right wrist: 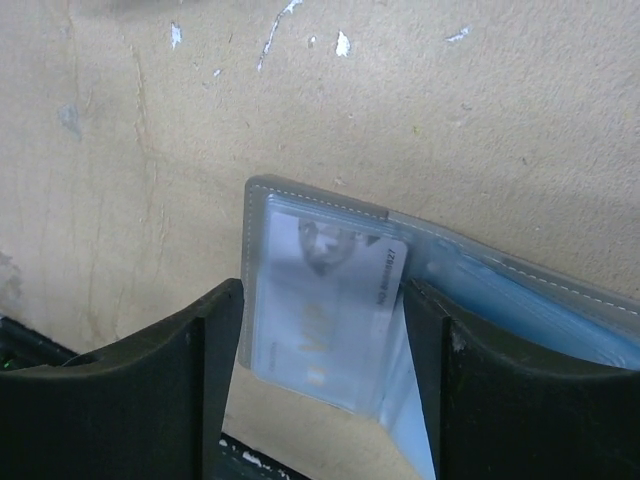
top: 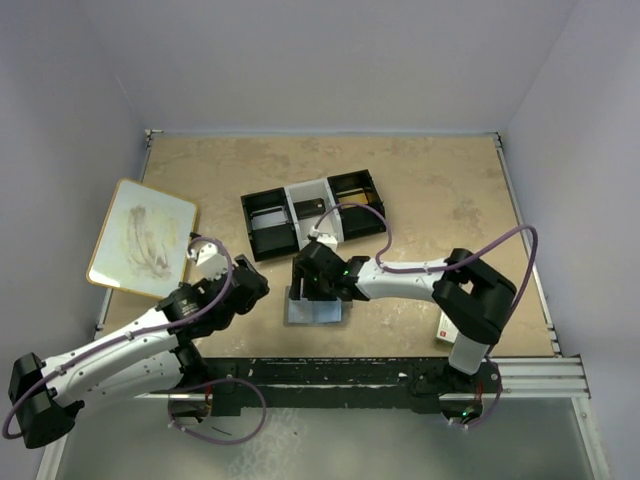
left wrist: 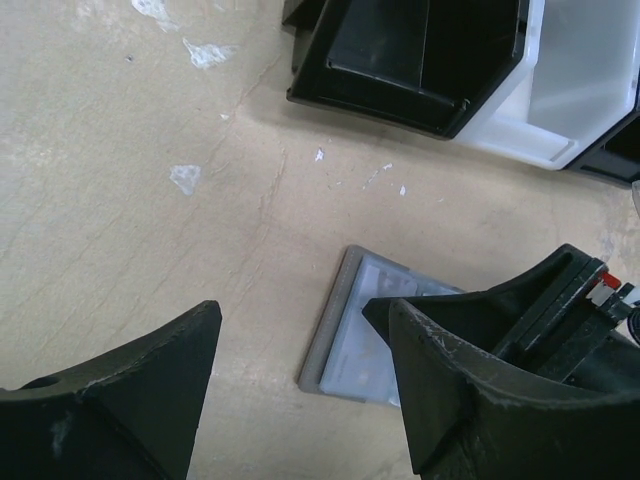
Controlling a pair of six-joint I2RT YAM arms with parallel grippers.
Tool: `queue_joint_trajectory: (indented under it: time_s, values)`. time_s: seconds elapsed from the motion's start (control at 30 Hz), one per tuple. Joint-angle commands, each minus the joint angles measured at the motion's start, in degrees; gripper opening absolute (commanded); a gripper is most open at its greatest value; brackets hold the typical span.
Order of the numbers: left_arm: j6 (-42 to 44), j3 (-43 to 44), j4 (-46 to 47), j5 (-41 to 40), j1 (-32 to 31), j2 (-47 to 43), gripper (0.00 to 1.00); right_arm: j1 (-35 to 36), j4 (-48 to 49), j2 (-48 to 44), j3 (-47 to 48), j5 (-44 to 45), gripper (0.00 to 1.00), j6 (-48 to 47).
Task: Take the credit cards out of the card holder
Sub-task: Adjust the card holder at the center of the board.
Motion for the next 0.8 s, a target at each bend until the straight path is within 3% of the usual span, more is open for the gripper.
queue_joint_trajectory:
  time_s: [0.0,0.3,0.5,0.77]
  values:
    - [-3.0,1.6,-4.3,-5.0,-0.2,-3.3,0.67,2.4,-11.9,4.9,5.5,10.2,0.69,-0.9]
    - [-5.0,2.6,-9.7,-8.0,-0.2,-7.7,0.72,6.6,-23.1,12.9,14.9,17.1,0.7,0.7]
    - [-4.2,2.7,-9.3,-7.3,-0.2,-7.1,0.72,6.8,-21.2,11.7,13.7,13.6,0.64,1.0]
    - [-1.2,2.5,-5.5,-4.8,-0.2,-5.2,0.72,5.2,-11.4,7.7,7.4,5.8,0.59,0.2]
